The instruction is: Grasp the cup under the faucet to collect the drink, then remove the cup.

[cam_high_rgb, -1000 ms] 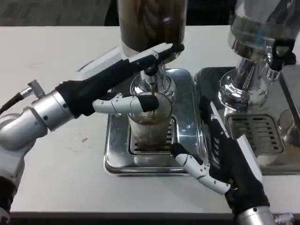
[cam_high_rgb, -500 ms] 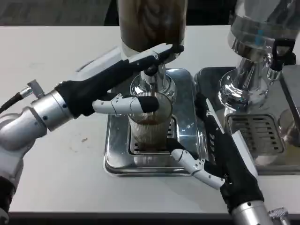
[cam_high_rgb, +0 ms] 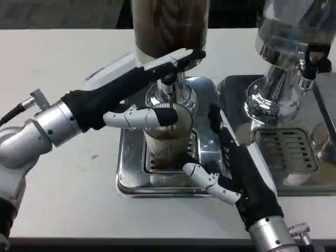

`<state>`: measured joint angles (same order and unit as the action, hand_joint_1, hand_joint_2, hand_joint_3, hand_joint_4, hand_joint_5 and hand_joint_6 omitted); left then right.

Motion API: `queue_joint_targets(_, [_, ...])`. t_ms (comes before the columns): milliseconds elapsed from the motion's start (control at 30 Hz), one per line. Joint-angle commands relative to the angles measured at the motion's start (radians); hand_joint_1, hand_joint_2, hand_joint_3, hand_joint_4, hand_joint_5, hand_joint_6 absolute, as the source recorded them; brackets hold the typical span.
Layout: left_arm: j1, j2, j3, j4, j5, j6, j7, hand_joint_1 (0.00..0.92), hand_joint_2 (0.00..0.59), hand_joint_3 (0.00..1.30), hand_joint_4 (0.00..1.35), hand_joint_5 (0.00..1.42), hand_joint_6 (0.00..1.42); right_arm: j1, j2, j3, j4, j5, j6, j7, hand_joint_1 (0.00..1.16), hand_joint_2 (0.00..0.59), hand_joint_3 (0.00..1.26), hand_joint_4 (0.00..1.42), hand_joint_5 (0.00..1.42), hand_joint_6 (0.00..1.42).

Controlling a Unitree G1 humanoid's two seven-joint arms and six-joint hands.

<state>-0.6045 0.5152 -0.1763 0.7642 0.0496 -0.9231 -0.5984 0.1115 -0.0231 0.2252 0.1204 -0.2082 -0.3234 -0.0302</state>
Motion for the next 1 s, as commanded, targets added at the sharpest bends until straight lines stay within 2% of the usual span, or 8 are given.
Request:
queue_joint_targets(33, [0.021,0.022,-0.029,0.01,0.052,0.017,-0.037,0.0,0.06,0.1,0.0,0.07,0.05,-0.037,0.012,0.003,0.033,0.006,-0.009,0.008,0.61,0.243,0.0,0.0,0.0,0.02])
queue_joint_targets(433, [0.025,0.016,-0.004,0.013,-0.014,0.036,-0.057,0.0,0.067,0.11,0.01,0.09,0.06,-0.068,0.019,0.0,0.079,0.011,-0.021,0.015,0.6,0.246,0.0,0.0,0.0,0.02])
queue_joint_targets(733, [0.006,-0.013,0.053,0.021,-0.157,0.099,-0.151,0.0,0.062,0.14,0.04,0.12,0.07,-0.084,0.025,0.001,0.106,0.008,-0.034,0.007,0.6,0.246,0.0,0.0,0.0,0.02])
queue_joint_targets(1000, [-0.013,-0.033,0.107,0.035,-0.228,0.135,-0.225,0.0,0.06,0.16,0.06,0.13,0.09,-0.088,0.031,0.0,0.124,0.002,-0.045,-0.002,0.6,0.246,0.0,0.0,0.0,0.02])
